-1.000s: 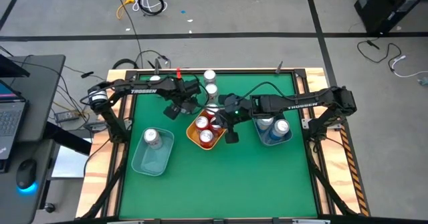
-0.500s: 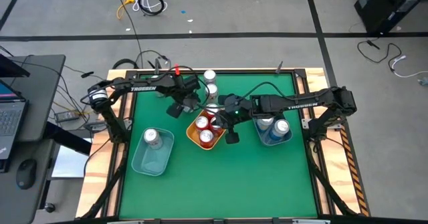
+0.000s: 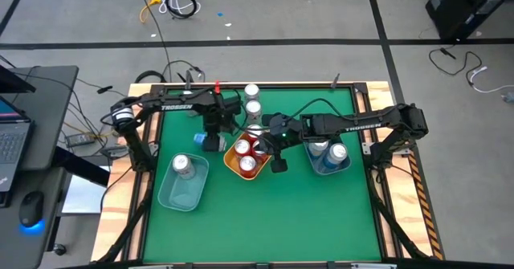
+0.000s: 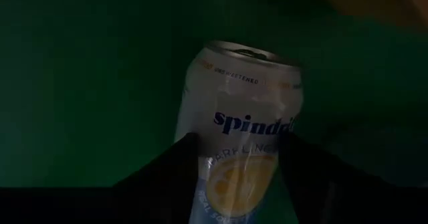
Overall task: Sort soda cans
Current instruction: Put the blue and white soda can into the blue bin
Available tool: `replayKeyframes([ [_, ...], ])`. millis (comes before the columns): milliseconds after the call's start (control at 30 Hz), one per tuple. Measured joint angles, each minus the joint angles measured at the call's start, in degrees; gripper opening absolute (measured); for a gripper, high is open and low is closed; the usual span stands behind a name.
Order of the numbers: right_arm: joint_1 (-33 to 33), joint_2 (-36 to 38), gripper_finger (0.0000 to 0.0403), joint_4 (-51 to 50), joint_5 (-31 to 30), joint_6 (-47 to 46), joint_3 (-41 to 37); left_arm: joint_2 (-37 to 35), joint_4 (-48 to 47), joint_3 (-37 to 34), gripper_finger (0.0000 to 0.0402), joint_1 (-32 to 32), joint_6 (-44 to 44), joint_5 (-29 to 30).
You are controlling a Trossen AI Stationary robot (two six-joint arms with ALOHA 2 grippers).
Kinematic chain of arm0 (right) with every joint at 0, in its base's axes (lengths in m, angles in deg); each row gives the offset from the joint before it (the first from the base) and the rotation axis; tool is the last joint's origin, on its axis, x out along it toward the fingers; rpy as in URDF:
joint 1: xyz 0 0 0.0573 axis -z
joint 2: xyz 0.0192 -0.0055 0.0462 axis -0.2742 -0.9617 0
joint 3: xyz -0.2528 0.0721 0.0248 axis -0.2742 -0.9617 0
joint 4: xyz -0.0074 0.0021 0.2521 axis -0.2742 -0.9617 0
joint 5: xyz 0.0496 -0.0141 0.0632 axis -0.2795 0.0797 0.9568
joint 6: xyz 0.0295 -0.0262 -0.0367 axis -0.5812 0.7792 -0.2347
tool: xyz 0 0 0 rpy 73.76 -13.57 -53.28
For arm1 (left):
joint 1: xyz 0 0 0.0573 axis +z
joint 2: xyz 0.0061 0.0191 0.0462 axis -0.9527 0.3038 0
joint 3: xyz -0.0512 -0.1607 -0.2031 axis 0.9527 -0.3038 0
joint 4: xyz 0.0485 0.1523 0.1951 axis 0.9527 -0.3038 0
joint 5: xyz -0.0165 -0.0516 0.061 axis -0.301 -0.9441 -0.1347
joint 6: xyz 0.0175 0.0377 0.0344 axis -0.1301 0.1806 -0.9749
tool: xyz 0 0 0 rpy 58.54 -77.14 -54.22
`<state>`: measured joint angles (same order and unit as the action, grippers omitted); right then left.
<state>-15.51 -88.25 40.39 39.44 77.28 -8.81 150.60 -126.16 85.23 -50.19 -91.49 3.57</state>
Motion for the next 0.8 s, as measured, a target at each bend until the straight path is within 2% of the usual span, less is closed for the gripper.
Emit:
replayKeyframes([
  [67, 0.0, 0.0, 0.0009, 0.0, 0.0, -0.1, 0.0, 0.3, -2.1, 2.0, 0.0196, 0.0, 1.8, -2.4],
  [167, 0.0, 0.0, 0.0020, 0.0, 0.0, -0.2, 0.0, -0.1, -4.3, 5.9, 0.0189, 0.1, 3.2, -2.9],
  [333, 0.0, 0.0, 0.0038, 0.0, 0.0, -1.6, 0.0, -0.6, -7.4, 8.9, 0.0149, 1.2, 4.0, -1.9],
  [533, -1.6, 0.0, 0.0046, -0.3, 1.7, -6.2, 0.0, -4.0, -9.6, 8.1, 0.0067, 3.4, 5.2, -1.6],
  [633, -3.2, 0.0, 0.0041, 0.6, 1.4, -8.2, 0.0, -7.3, -8.5, 6.9, 0.0015, 4.1, 5.2, -4.1],
  [700, -4.4, 0.0, 0.0039, 2.5, 1.1, -10.1, 0.0, -9.7, -8.1, 5.3, 0.0008, 4.1, 5.1, -4.6],
  [800, -5.9, -1.5, 0.0038, 8.7, 1.0, -13.8, 0.0, -13.3, -6.4, 2.0, 0.0006, 4.2, 5.3, -0.9],
])
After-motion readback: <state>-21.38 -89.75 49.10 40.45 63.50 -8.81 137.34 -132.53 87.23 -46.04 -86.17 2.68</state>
